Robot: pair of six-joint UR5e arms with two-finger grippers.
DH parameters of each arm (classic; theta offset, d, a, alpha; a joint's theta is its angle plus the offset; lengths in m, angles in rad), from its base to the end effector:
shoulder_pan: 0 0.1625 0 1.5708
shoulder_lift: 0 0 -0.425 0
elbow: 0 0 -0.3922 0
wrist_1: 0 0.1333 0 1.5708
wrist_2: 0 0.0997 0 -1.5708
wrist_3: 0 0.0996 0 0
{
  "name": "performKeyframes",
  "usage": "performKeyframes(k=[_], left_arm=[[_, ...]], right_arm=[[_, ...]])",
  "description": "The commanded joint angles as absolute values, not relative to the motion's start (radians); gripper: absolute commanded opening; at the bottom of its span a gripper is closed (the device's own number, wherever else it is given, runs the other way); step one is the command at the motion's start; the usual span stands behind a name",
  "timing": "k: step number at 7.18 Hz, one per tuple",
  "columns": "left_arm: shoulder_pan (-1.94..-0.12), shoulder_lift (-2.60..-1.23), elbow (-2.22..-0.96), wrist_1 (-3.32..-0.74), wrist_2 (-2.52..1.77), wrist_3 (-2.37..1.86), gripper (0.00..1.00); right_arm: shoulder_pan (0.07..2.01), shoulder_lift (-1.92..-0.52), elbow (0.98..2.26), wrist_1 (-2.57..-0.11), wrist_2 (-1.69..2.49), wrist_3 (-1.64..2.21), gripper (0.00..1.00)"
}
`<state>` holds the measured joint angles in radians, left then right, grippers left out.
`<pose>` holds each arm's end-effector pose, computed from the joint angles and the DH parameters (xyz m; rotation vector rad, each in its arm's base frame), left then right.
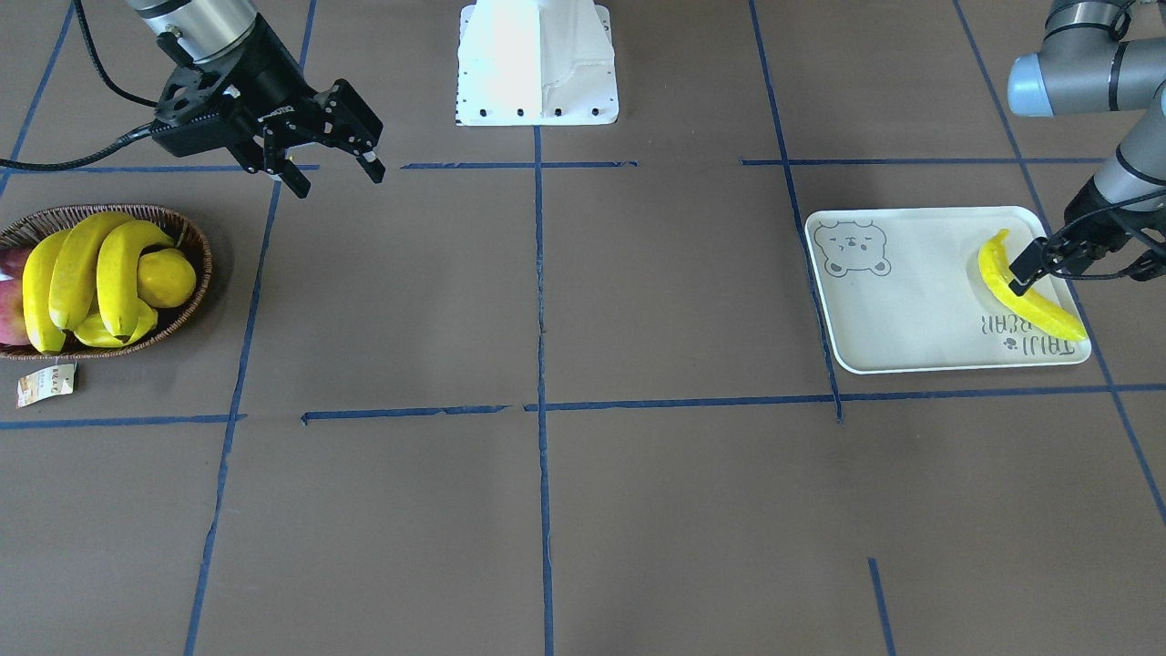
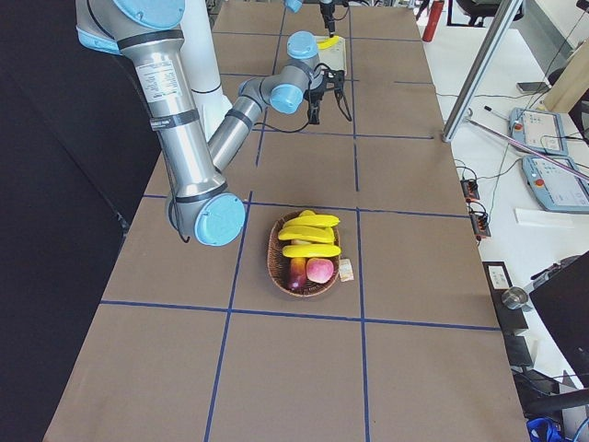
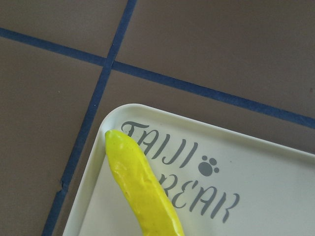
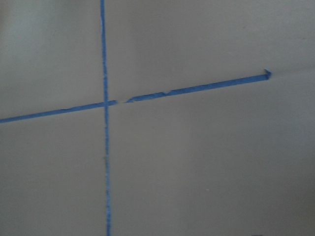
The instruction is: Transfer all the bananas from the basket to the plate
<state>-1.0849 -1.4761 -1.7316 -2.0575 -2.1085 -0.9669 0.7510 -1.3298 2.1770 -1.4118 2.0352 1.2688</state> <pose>0.1518 -0.4637 0.5801 0.0554 0.7522 -0.3095 -0.2974 -0.3990 0.2447 0.1292 -1.0656 0.1716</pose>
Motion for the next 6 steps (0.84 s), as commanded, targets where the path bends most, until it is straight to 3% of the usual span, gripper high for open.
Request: performKeyframes(k=[1, 3, 6], left_arm=[[-1.091, -1.578, -1.889, -1.816, -2.170, -0.965, 1.00], [-1.066, -1.702, -1.908, -1.720, -2.172, -1.032, 1.00], [-0.936, -1.793, -1.908, -1.718, -2.152, -1.218, 1.00]], right_arm=[[0.759, -1.550, 2.238, -1.411, 1.974, 1.154, 1.00], [0.762, -1.690, 2.227, -1.398, 1.924, 0.942, 1.00], [0.828, -1.718, 2.197, -1.402, 1.947, 0.826, 1.00]])
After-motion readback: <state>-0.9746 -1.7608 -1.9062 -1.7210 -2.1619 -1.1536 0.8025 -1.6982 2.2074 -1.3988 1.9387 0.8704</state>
